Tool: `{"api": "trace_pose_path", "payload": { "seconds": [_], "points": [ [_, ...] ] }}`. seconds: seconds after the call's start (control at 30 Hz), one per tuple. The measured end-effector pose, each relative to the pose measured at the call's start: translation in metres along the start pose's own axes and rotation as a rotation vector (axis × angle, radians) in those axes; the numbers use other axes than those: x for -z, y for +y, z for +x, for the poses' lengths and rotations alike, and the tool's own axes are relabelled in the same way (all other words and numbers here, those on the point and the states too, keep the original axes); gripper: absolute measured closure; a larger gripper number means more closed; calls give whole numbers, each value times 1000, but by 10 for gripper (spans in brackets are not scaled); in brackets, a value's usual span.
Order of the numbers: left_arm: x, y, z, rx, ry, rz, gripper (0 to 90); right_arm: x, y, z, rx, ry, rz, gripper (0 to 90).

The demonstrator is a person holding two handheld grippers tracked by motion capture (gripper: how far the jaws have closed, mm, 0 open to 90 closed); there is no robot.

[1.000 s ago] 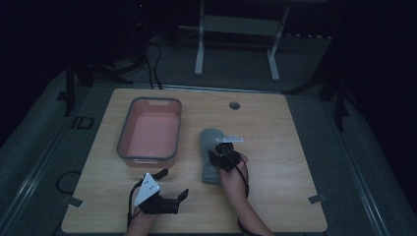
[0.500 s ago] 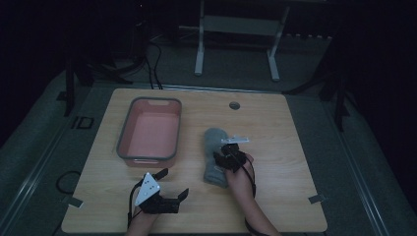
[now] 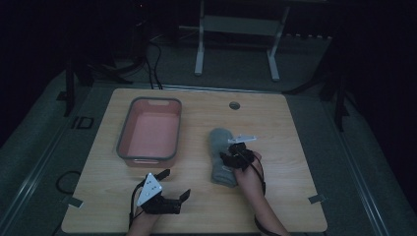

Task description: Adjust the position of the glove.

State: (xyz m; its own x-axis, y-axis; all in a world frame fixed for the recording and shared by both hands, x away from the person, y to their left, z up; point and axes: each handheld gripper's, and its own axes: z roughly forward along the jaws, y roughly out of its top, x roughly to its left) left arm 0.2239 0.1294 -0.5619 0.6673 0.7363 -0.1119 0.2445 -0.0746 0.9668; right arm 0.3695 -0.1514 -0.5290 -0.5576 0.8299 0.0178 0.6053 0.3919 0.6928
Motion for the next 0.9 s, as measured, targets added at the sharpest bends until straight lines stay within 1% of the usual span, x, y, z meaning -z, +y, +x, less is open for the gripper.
{"api": "trace_pose_path", "payload": {
  "seconds": [0.07, 0.1, 0.13, 0.17, 0.2, 0.23, 0.3, 0.33, 0.4, 0.43, 0.47, 0.53, 0.57, 0.6, 0.63, 0.67, 0.7, 0.73, 0.77, 0.8, 0.83, 0.87, 0.9],
  "points": [
    [-1, 0, -1, -3, -4, 5, 14, 0, 0, -4, -7, 9, -1, 569],
    [-1, 0, -2, -5, -4, 8, 14, 0, 0, -4, -9, 25, -3, 548],
    [-2, 0, -2, -7, -5, 10, 14, 1, 1, -5, -8, 31, -3, 526],
    [-2, 1, -3, -7, -5, 8, 14, 2, 2, -5, -14, 49, -10, 499],
    [-2, 1, -3, -7, -3, 10, 14, 5, 3, -6, -11, 79, -14, 475],
    [-3, 2, -3, -7, -1, 15, 13, 6, 4, -6, -2, 85, -16, 466],
    [-3, 3, -4, 5, -4, 13, 14, 15, 6, -5, 8, 72, -44, 451],
    [-4, 4, -4, 2, -4, 19, 14, 19, 6, -6, -2, 66, -60, 409],
    [-5, 6, -6, 0, 0, 20, 14, 26, 7, -9, -8, 84, -87, 412],
    [-6, 8, -7, -4, 3, 27, 14, 29, 8, -12, -17, 85, -96, 398],
    [-7, 10, -8, -7, 6, 30, 14, 33, 8, -14, -18, 80, -106, 375],
    [-9, 15, -9, -5, 12, 36, 14, 40, 9, -19, -52, 83, -130, 294],
    [-10, 17, -9, -1, 11, 44, 14, 44, 8, -21, -70, 90, -132, 262],
    [-12, 20, -8, 7, 4, 48, 14, 47, 8, -24, -69, 107, -120, 224],
    [-14, 22, -8, 12, 2, 49, 14, 49, 7, -25, -60, 123, -117, 152],
    [-16, 26, -8, 7, 7, 56, 14, 51, 7, -27, -54, 127, -125, 129],
    [-18, 29, -8, 4, 4, 63, 14, 54, 5, -28, -27, 110, -128, 134],
    [-21, 32, -8, 10, 1, 64, 14, 56, 3, -30, -11, 102, -129, 132],
    [-23, 34, -8, 14, -3, 70, 14, 58, 1, -32, 0, 102, -144, 139],
    [-28, 41, -8, 20, -20, 85, 14, 60, 0, -35, 6, 103, -164, 139],
    [-28, 41, -8, 20, -20, 85, 14, 60, 0, -35, 6, 103, -164, 139],
    [-32, 44, -7, 23, -30, 94, 14, 65, -6, -40, 49, 67, -201, 139],
    [-35, 47, -7, 32, -46, 110, 14, 67, -9, -44, 70, 51, -209, 138]
  ]
}}
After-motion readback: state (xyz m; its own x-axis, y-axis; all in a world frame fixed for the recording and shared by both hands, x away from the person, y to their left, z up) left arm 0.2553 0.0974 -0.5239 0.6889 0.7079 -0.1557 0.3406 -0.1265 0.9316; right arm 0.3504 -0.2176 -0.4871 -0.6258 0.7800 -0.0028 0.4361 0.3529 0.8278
